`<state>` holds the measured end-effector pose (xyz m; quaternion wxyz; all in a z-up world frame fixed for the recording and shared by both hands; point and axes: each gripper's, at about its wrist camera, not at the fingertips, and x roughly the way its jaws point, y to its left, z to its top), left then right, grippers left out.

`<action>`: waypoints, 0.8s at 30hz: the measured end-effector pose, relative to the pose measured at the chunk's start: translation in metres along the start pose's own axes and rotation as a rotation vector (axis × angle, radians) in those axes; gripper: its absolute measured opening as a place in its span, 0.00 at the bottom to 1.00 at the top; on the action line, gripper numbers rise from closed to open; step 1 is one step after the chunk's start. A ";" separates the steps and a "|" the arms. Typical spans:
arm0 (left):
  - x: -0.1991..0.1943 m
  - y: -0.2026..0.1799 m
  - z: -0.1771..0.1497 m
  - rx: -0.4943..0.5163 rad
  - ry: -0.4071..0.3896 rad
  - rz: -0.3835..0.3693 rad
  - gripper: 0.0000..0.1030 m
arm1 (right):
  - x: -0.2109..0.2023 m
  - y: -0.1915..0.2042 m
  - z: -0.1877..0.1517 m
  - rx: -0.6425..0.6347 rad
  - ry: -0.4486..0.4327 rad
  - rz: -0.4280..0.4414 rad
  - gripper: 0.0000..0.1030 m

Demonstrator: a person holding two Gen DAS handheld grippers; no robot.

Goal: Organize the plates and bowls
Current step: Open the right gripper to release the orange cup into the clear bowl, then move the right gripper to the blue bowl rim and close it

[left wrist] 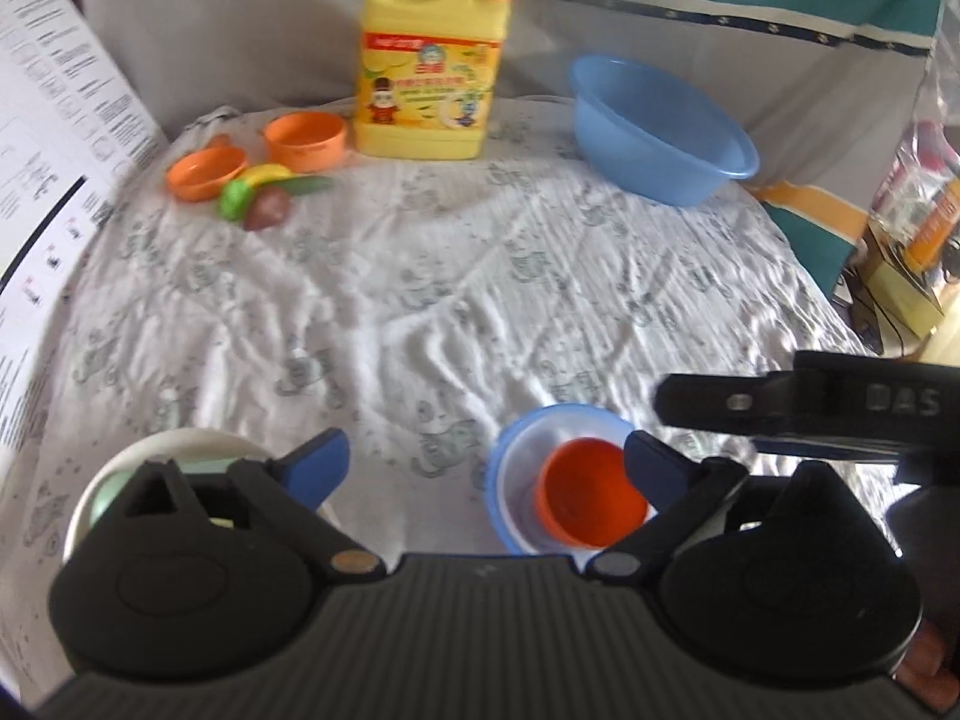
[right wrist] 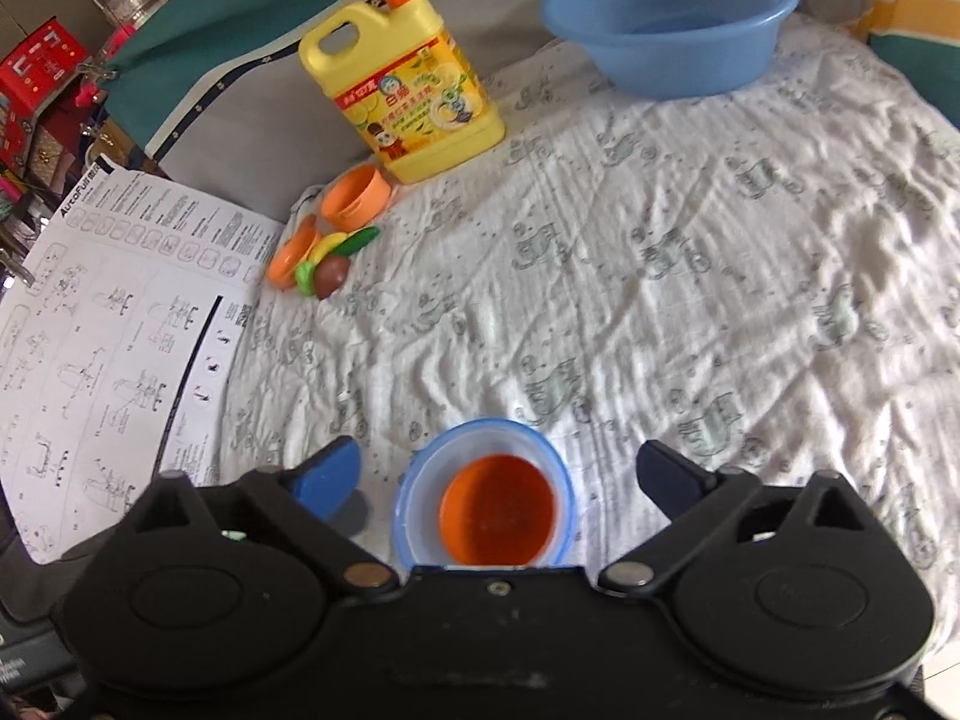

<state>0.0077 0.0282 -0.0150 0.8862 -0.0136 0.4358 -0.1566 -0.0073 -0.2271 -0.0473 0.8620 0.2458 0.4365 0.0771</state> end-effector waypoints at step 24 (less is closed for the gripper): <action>-0.002 0.011 -0.044 0.002 0.010 -0.004 1.00 | -0.008 -0.017 -0.039 0.008 0.004 -0.103 1.00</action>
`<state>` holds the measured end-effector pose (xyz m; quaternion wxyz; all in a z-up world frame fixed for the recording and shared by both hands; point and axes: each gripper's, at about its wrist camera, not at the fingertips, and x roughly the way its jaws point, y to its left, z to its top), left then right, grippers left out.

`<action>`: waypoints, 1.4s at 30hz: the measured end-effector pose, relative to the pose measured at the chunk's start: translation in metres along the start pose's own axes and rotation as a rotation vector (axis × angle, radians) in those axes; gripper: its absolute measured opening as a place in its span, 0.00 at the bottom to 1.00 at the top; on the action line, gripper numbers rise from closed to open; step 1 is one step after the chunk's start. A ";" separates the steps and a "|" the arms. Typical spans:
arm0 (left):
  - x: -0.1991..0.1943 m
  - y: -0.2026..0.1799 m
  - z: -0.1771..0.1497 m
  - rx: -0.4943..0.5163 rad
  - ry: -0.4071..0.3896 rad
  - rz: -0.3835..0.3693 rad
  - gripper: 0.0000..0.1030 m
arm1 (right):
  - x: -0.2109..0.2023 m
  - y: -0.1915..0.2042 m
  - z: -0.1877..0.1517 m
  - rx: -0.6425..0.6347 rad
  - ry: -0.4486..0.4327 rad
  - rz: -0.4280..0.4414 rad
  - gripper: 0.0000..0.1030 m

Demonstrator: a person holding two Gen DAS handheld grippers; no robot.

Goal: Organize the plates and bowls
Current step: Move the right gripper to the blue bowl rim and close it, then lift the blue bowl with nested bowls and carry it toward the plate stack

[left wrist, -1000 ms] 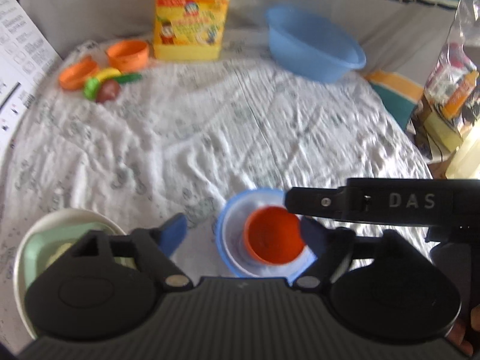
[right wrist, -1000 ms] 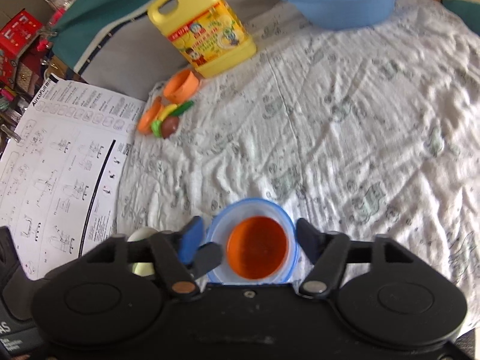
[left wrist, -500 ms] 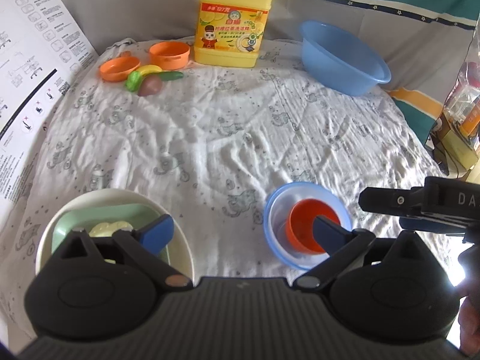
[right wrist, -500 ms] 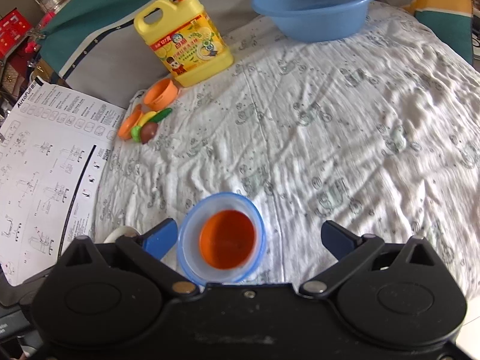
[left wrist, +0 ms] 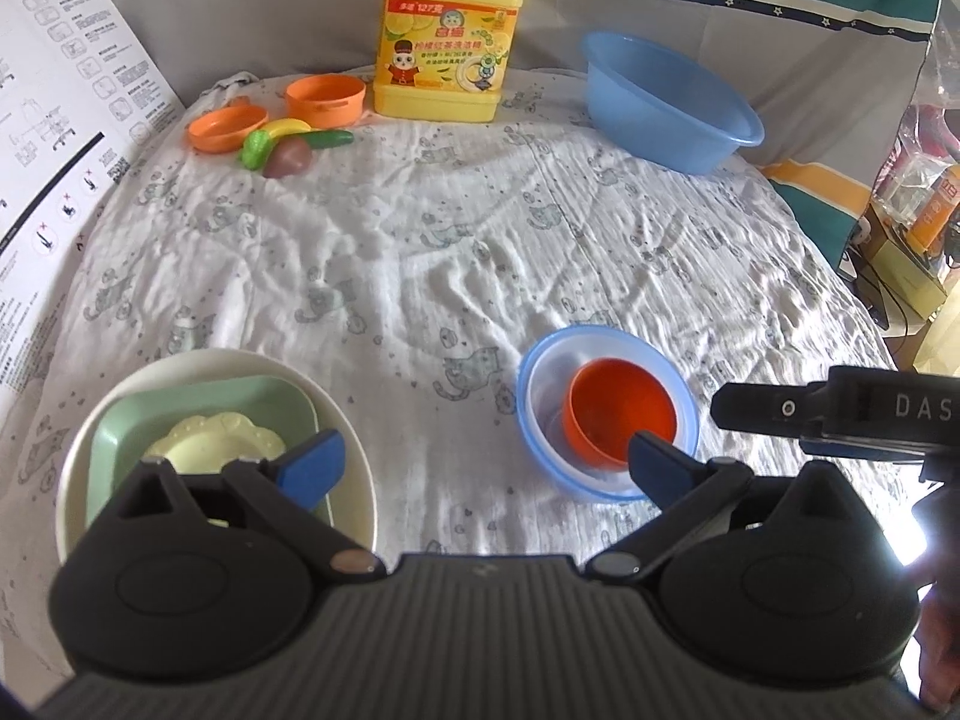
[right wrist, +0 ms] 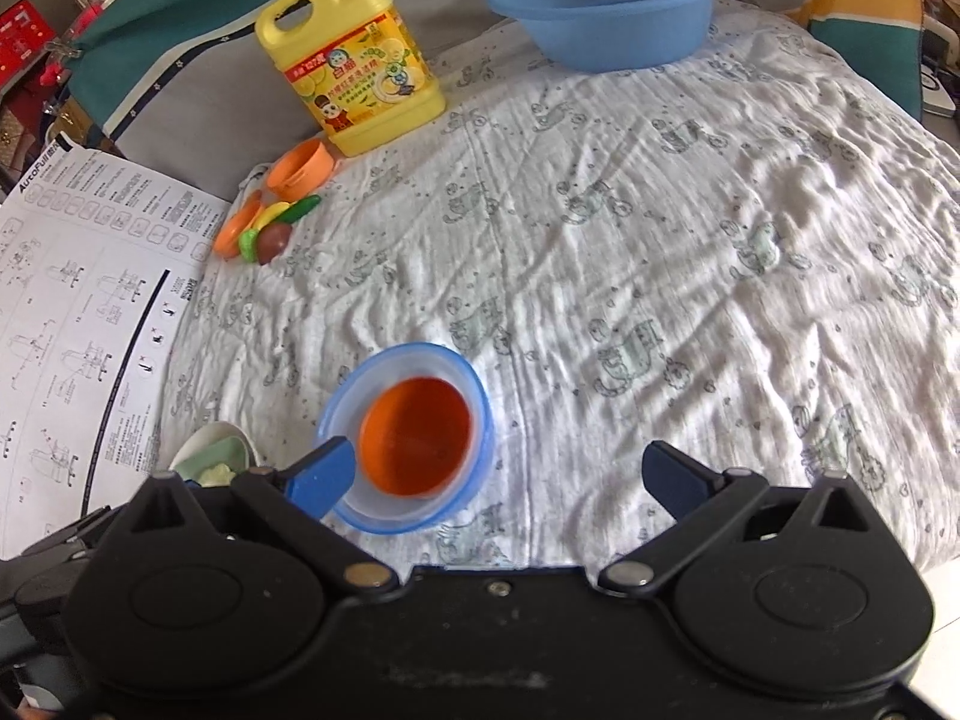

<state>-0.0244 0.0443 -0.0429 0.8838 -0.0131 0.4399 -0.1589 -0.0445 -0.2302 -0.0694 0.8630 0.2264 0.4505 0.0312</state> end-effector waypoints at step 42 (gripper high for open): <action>0.060 -0.012 0.008 0.001 0.066 -0.184 0.46 | 0.047 0.015 0.013 -0.013 0.080 0.026 0.34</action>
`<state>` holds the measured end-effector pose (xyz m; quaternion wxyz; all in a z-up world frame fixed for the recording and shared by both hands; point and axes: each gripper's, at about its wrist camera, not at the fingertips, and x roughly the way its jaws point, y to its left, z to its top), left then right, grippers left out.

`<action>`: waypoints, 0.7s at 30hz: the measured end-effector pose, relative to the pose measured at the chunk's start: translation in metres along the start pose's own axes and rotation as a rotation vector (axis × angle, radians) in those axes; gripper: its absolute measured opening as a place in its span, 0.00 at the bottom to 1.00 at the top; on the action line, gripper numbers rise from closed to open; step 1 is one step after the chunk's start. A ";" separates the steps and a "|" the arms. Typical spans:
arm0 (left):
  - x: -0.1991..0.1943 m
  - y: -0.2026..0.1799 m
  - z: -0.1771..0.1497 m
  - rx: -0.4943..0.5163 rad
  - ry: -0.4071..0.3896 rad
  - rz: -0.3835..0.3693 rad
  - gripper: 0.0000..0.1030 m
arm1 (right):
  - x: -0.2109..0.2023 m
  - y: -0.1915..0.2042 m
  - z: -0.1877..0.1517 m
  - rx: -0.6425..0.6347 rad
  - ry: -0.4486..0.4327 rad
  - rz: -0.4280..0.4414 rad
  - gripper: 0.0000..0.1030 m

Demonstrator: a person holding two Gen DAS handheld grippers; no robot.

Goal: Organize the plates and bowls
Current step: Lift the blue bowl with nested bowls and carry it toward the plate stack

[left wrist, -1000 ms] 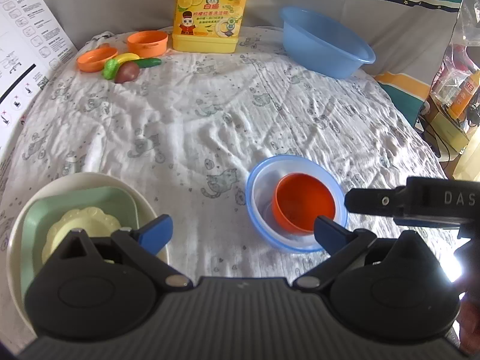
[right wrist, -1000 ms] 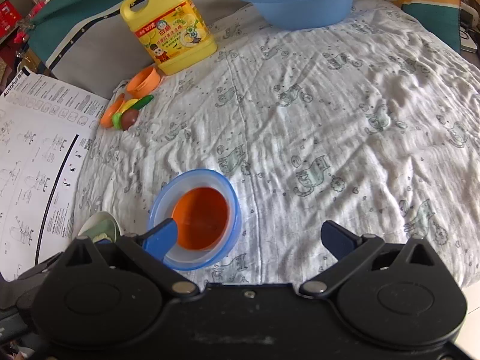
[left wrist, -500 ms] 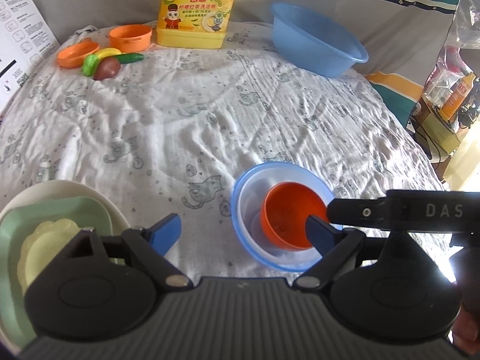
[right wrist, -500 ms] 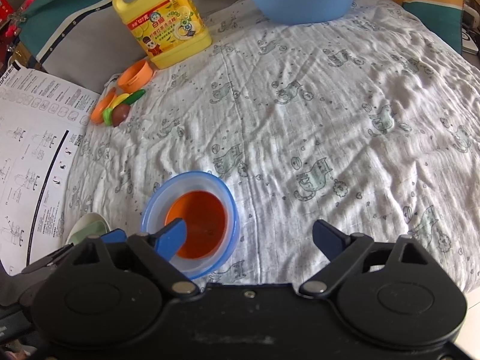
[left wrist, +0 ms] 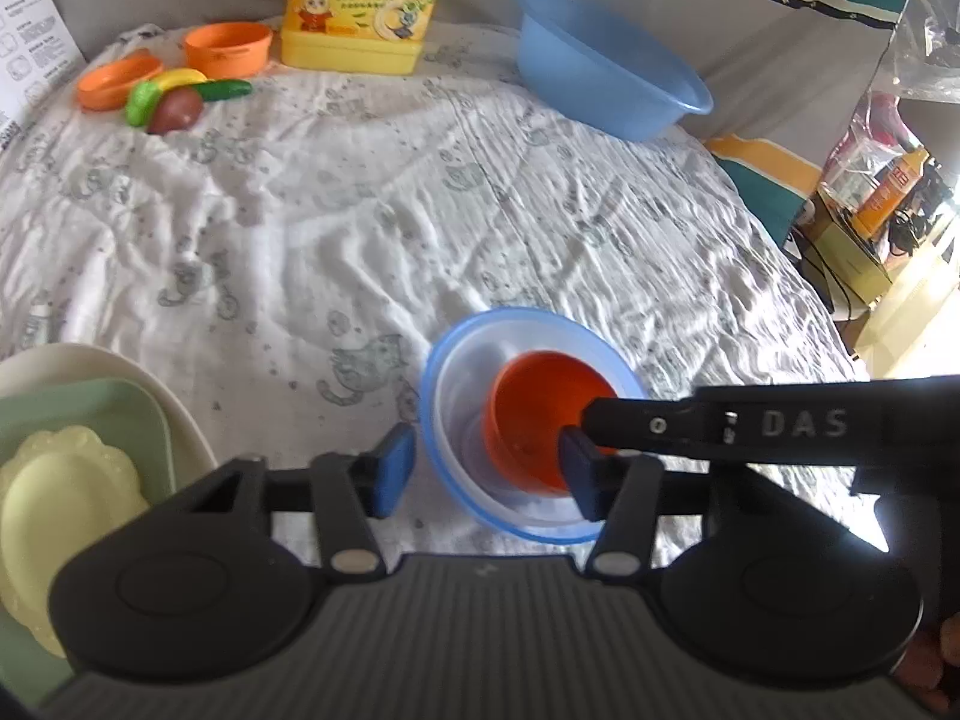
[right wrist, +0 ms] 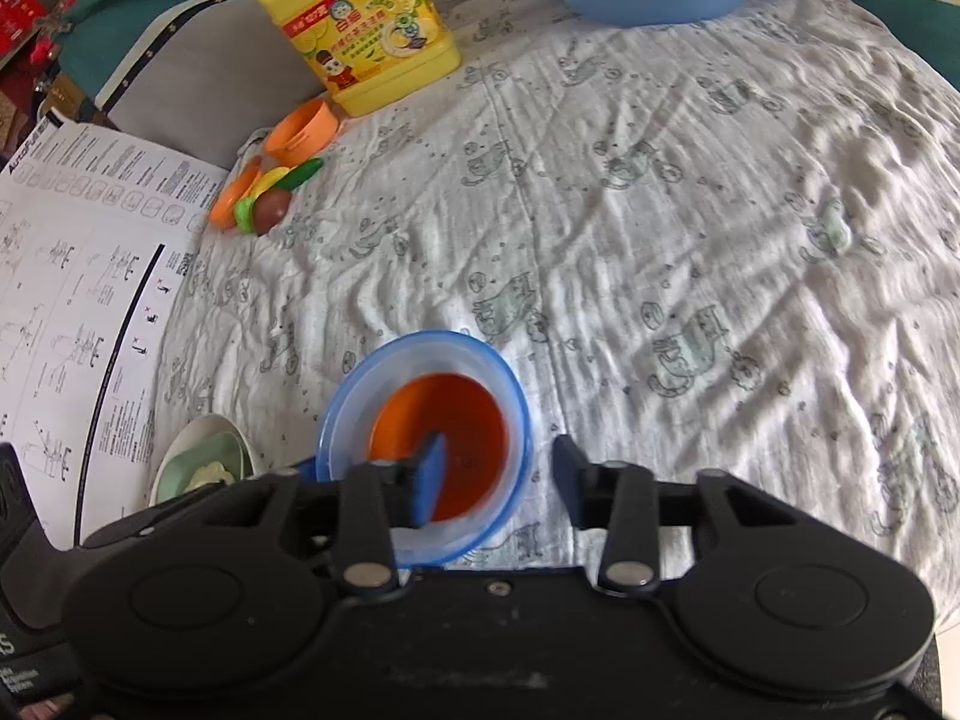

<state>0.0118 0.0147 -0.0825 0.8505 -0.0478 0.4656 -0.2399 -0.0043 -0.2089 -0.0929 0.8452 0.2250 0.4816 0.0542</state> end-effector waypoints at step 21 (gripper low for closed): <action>0.007 0.002 0.000 -0.015 0.021 0.048 0.35 | 0.013 0.007 0.002 -0.037 -0.004 -0.057 0.21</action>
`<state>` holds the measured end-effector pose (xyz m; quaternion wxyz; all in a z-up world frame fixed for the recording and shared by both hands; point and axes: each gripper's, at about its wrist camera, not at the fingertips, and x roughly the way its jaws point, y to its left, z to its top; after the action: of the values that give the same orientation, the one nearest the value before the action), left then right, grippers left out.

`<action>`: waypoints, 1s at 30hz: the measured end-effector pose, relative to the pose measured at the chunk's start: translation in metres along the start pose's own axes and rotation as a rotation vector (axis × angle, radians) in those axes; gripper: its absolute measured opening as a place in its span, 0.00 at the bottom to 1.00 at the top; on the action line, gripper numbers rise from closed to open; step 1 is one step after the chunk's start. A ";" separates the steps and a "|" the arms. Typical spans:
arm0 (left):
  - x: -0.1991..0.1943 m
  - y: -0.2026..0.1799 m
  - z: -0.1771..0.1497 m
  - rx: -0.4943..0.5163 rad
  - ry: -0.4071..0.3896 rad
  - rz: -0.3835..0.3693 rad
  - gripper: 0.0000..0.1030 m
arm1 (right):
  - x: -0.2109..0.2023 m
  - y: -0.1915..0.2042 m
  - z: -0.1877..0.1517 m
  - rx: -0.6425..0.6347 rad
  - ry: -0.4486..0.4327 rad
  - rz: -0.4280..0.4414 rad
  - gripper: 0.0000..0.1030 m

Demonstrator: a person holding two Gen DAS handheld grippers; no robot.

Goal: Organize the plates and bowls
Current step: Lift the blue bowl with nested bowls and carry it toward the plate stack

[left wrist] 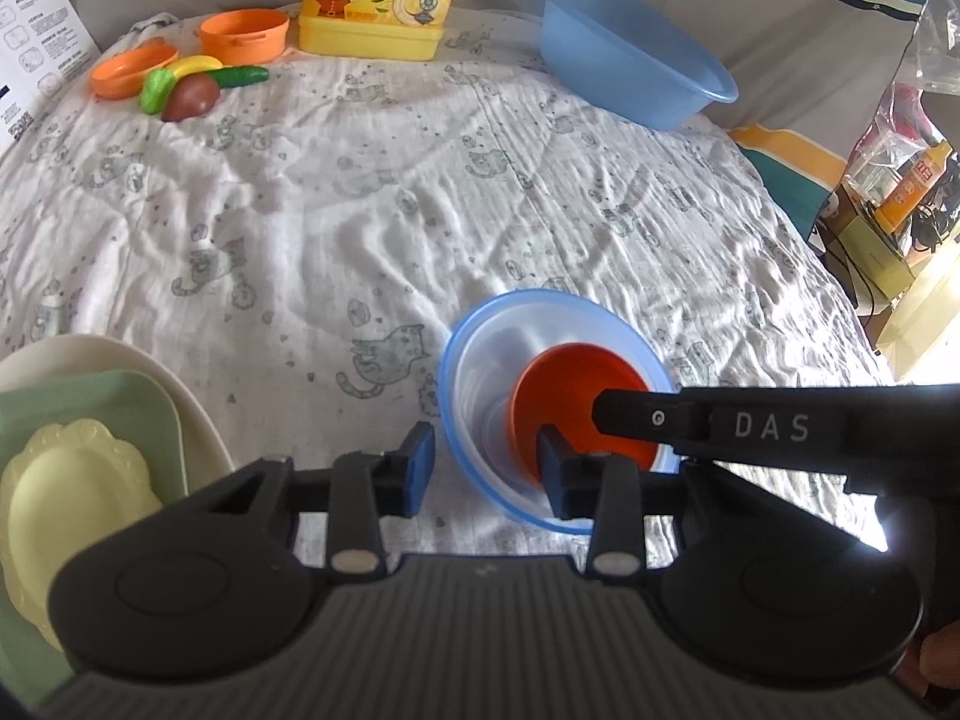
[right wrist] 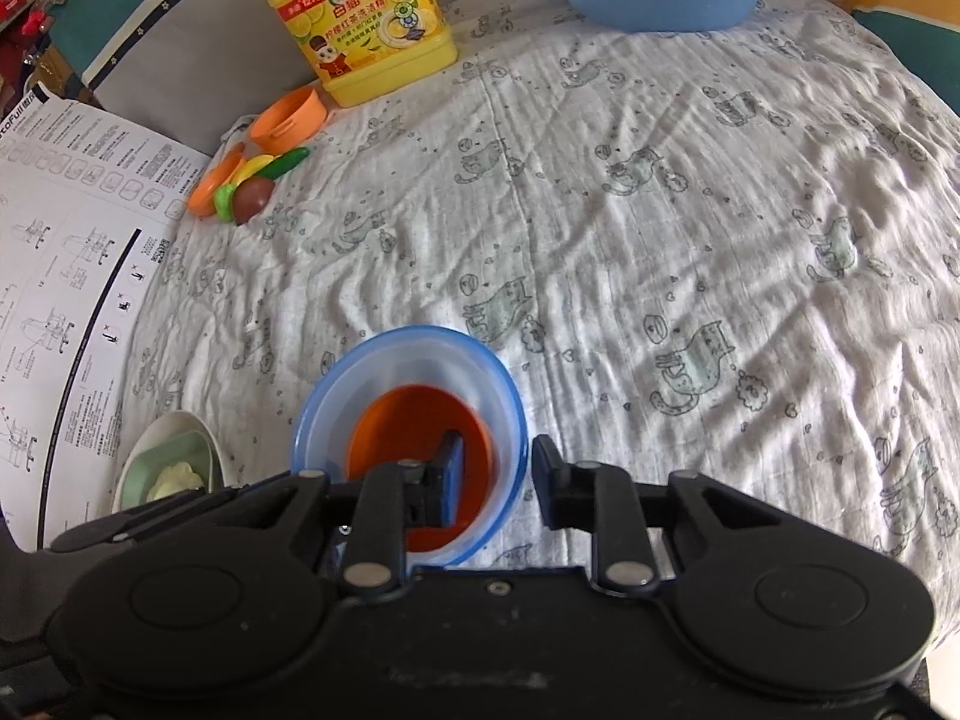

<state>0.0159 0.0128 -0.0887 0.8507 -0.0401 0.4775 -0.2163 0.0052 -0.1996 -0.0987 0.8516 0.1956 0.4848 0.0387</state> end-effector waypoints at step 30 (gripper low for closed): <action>-0.085 0.054 0.020 -0.071 -0.090 0.124 0.35 | -0.019 0.101 0.027 -0.119 0.051 0.107 0.21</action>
<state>0.0116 0.0934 -0.0255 0.8810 -0.0503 0.4478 -0.1439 0.0301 -0.1196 -0.0339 0.8458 0.1692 0.4921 0.1178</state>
